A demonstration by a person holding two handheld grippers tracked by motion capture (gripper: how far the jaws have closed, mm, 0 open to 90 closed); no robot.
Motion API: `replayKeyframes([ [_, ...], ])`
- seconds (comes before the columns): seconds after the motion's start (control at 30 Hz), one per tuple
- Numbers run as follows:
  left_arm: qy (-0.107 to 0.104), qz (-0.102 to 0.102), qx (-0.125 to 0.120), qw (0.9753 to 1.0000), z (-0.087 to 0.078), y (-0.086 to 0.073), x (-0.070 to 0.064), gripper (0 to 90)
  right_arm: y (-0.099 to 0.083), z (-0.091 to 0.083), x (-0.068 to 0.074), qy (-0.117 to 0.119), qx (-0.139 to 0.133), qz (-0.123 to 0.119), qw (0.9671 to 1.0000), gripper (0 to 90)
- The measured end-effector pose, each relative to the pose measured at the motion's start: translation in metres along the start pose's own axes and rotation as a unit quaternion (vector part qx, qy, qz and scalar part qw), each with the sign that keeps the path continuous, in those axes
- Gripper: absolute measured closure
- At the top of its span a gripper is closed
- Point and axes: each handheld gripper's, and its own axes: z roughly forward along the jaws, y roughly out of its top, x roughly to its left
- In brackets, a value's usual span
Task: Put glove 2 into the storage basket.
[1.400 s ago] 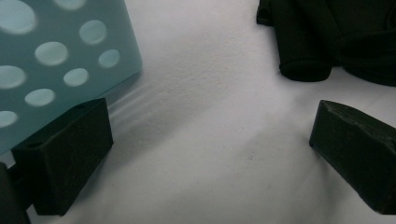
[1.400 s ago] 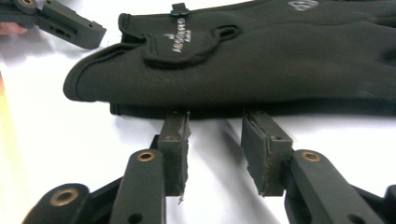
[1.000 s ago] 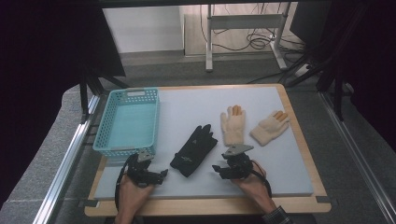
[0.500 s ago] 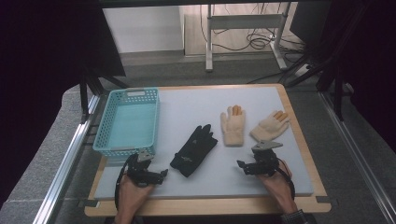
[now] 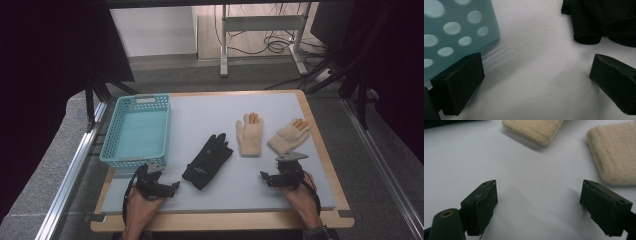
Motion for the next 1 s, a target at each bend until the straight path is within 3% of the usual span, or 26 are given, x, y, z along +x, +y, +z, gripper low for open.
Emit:
replayKeyframes([
  [0.27, 0.001, 0.004, 0.000, 1.0000, -0.002, 0.001, 0.000, 2.0, 0.000, 0.001, 0.000, 0.006, 0.004, -0.007, 0.9999, 9.3],
  [0.63, -0.035, 0.007, -0.004, 0.9994, -0.007, 0.012, -0.015, 3.1, 0.001, 0.001, 0.001, 0.004, 0.007, -0.008, 0.9999, 8.7],
  [0.77, -0.047, 0.011, -0.005, 0.9988, -0.011, 0.022, -0.022, 2.7, 0.000, 0.001, 0.001, 0.002, 0.007, -0.005, 1.0000, 8.7],
  [1.0, -0.066, 0.041, 0.000, 0.9970, -0.012, 0.051, -0.042, 1.6, 0.000, 0.002, 0.001, 0.002, 0.007, -0.003, 1.0000, 8.7],
])
